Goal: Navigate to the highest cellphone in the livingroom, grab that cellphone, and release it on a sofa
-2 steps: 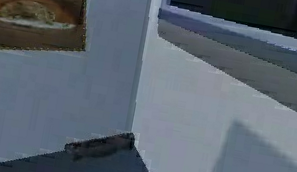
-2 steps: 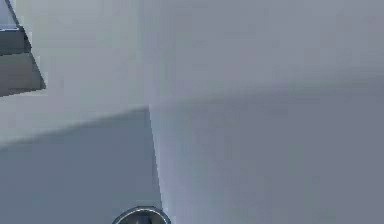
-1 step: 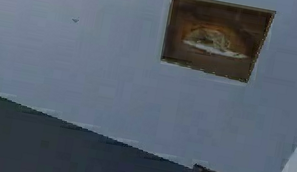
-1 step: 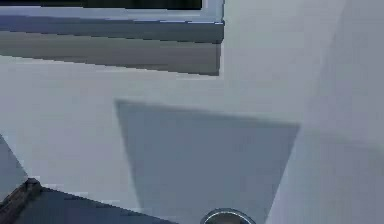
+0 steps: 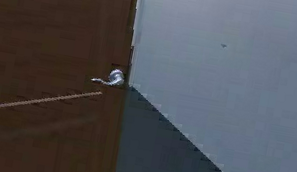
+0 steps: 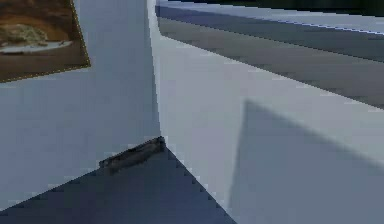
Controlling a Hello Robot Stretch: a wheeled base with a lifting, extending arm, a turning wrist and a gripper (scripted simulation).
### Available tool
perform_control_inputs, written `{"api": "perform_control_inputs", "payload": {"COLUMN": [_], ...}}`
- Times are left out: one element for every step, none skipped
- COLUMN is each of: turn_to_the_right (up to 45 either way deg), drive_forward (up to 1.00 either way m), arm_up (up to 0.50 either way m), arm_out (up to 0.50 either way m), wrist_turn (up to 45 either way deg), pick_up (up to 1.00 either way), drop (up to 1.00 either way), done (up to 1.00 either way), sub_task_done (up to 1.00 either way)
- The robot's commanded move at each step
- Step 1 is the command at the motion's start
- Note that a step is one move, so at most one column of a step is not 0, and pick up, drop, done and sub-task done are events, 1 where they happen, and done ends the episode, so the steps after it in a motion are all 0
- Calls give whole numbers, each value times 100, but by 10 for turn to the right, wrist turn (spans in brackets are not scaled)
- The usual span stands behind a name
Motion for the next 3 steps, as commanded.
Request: {"api": "perform_control_inputs", "payload": {"turn_to_the_right": [0, -450, -450], "drive_forward": [50, 0, 0], "arm_up": [0, 0, 0], "arm_out": [0, 0, 0], "wrist_turn": [0, 0, 0], "pick_up": [0, 0, 0], "drop": [0, 0, 0], "done": [0, 0, 0], "sub_task_done": [0, 0, 0]}}
